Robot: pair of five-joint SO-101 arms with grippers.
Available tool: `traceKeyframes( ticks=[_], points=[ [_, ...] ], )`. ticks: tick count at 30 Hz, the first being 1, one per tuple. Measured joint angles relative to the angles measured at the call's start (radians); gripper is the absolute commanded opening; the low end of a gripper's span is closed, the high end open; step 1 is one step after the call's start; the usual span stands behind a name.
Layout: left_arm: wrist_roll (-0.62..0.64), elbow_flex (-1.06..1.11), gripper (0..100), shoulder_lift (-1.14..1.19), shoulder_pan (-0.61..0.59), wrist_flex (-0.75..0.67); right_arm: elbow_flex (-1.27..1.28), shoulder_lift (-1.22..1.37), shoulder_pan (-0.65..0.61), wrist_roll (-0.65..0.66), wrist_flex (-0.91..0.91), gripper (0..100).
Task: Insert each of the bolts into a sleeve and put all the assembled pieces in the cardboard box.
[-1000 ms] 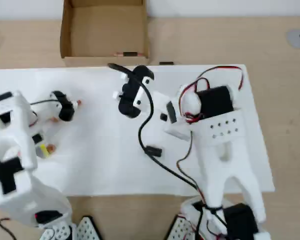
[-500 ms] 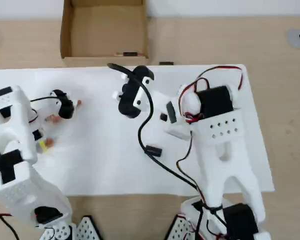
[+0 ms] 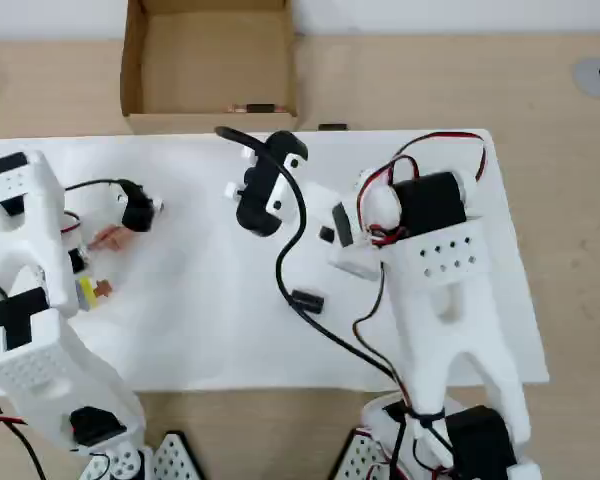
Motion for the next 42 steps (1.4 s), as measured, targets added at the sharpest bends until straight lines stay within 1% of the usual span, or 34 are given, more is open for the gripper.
traceKeyframes(
  ticks=[9,18,20,21,23,27,30,34,36,38,41,42],
  points=[
    [0.000,-0.002,1,-0.193,0.000,0.009,0.000,0.000,0.000,0.000,0.000,1.2],
    [0.000,-0.002,1,-0.301,0.000,0.011,0.000,0.000,-0.052,0.000,0.000,1.2],
    [0.026,-0.002,1,-0.316,0.000,0.011,0.000,0.000,-0.055,0.000,0.000,1.2],
    [0.058,-0.002,1,-0.325,0.000,0.011,0.000,0.000,-0.055,0.000,0.000,1.2],
    [0.178,-0.002,1,-0.347,0.000,0.011,0.000,0.000,-0.061,0.000,0.000,1.2],
    [0.511,-0.044,2,-0.446,0.000,-0.008,-0.020,0.000,-0.084,0.000,0.000,1.2],
    [0.799,-0.091,2,-0.574,0.000,-0.100,-0.080,0.000,-0.086,-0.003,-0.015,1.2],
    [1.177,-0.084,2,-0.772,0.000,-0.226,-0.186,0.000,-0.086,-0.087,-0.060,1.2],
    [1.313,-0.037,2,-0.845,0.000,-0.276,-0.241,0.000,-0.086,-0.143,-0.092,1.2],
    [1.418,0.032,1,-0.890,0.000,-0.319,-0.287,-0.009,-0.083,-0.209,-0.133,1.2],
    [1.570,0.143,1,-0.928,0.000,-0.345,-0.322,-0.048,-0.060,-0.307,-0.212,1.2],
    [1.639,0.175,1,-0.939,-0.005,-0.345,-0.327,-0.061,-0.052,-0.341,-0.232,1.2]
  ],
)
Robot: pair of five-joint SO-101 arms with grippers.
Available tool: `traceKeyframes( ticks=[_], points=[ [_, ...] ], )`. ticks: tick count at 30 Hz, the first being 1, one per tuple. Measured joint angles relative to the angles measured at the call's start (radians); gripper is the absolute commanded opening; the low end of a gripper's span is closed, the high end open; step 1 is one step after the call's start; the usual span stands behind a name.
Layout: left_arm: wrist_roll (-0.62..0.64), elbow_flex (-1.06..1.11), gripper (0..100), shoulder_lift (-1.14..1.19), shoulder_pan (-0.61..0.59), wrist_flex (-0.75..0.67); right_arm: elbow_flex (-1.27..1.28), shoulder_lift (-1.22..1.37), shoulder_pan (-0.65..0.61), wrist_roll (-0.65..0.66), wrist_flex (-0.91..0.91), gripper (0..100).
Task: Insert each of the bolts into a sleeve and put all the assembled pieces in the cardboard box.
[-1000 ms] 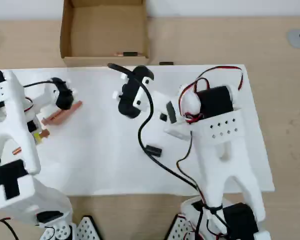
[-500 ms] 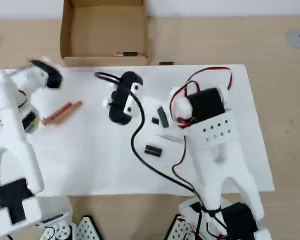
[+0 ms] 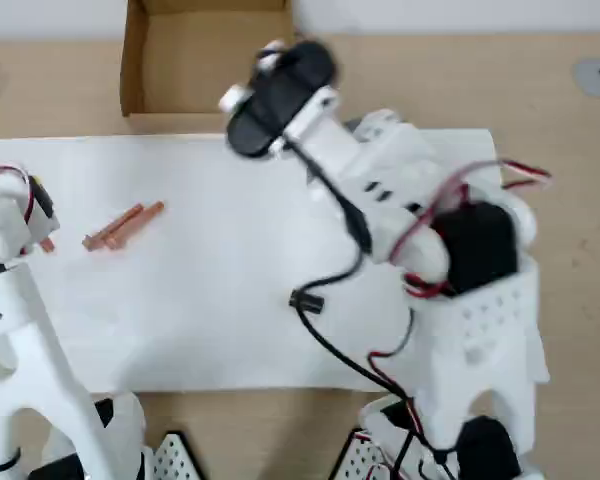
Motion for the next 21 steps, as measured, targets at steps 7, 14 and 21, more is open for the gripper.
traceKeyframes(
  ticks=[7,14,21],
  points=[
    [0.361,0.097,1,-0.132,-0.002,-0.002,0.003,-0.064,0.008,-0.269,-0.038,1.2],
    [0.407,0.112,1,-0.338,0.021,-0.008,0.135,-0.129,0.048,-0.365,0.009,1.2],
    [0.407,0.235,1,-0.502,0.201,-0.008,0.209,-0.235,0.133,-0.365,0.057,1.2]
  ],
)
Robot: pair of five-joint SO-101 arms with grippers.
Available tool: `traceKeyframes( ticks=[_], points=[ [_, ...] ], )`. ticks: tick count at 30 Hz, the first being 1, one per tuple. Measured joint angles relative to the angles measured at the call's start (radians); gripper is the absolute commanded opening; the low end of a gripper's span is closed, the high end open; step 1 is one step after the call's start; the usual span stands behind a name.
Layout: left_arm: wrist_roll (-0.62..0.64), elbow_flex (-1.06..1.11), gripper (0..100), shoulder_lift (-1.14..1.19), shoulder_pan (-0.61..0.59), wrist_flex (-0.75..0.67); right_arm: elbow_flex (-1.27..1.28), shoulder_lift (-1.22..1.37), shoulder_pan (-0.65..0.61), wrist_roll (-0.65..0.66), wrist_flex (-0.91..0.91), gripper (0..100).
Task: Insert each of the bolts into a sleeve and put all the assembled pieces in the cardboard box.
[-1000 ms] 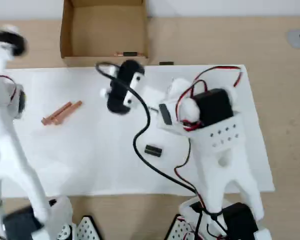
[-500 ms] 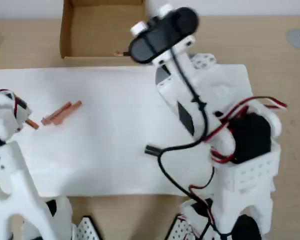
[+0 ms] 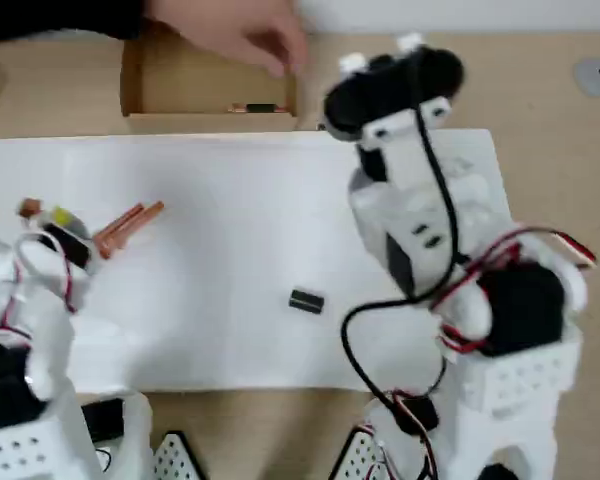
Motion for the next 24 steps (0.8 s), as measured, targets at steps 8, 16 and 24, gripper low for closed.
traceKeyframes(
  ticks=[8,16,24],
  points=[
    [0.000,0.129,1,-0.078,0.060,-0.049,0.241,-0.167,0.006,-0.003,0.003,1.2],
    [0.000,0.153,1,-0.081,0.064,-0.064,0.499,-0.408,0.006,-0.003,-0.103,1.2],
    [0.000,0.157,1,-0.081,0.069,-0.064,0.758,-0.660,0.006,-0.003,-0.262,1.2]
  ],
)
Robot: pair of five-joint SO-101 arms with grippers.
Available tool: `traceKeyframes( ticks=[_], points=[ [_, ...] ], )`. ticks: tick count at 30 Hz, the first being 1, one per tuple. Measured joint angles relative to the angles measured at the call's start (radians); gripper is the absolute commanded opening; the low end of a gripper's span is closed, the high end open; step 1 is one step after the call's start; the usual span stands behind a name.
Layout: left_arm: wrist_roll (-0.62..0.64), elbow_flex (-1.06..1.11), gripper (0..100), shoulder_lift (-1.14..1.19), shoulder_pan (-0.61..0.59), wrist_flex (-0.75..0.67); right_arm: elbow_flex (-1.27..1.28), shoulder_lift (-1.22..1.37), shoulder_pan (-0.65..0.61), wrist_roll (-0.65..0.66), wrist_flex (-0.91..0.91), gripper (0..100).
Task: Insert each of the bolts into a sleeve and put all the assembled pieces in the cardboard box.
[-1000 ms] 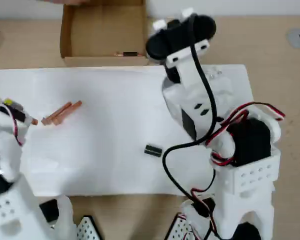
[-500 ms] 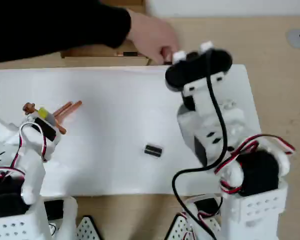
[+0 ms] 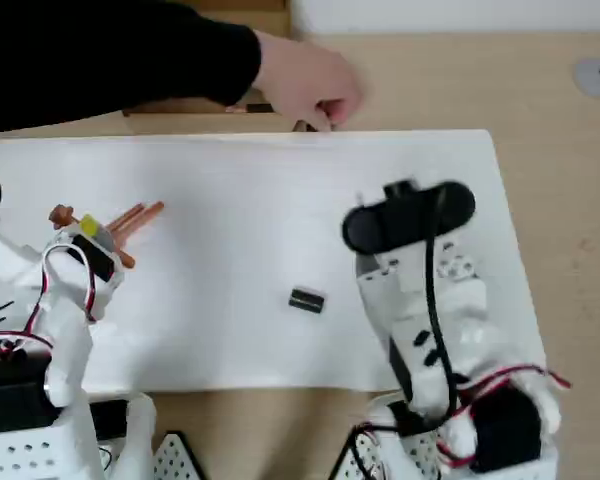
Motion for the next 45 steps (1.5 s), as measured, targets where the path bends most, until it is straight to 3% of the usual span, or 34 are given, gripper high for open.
traceKeyframes(
  ticks=[11,22,31,36,45],
  points=[
    [0.044,0.118,1,0.000,0.000,-0.075,0.324,-0.244,-0.006,0.000,-0.189,1.2],
    [0.041,0.163,1,0.000,0.008,-0.115,0.577,-0.433,-0.175,0.000,-0.207,1.2],
    [-0.155,0.164,1,0.000,0.183,-0.129,0.747,-0.466,-0.183,0.000,-0.356,1.2],
    [-0.302,0.164,1,0.002,0.221,-0.275,0.842,-0.466,-0.227,0.000,-0.457,1.2],
    [-0.311,0.341,1,-0.132,0.221,-0.598,1.005,-0.466,-0.321,0.000,-0.712,1.0]
  ],
)
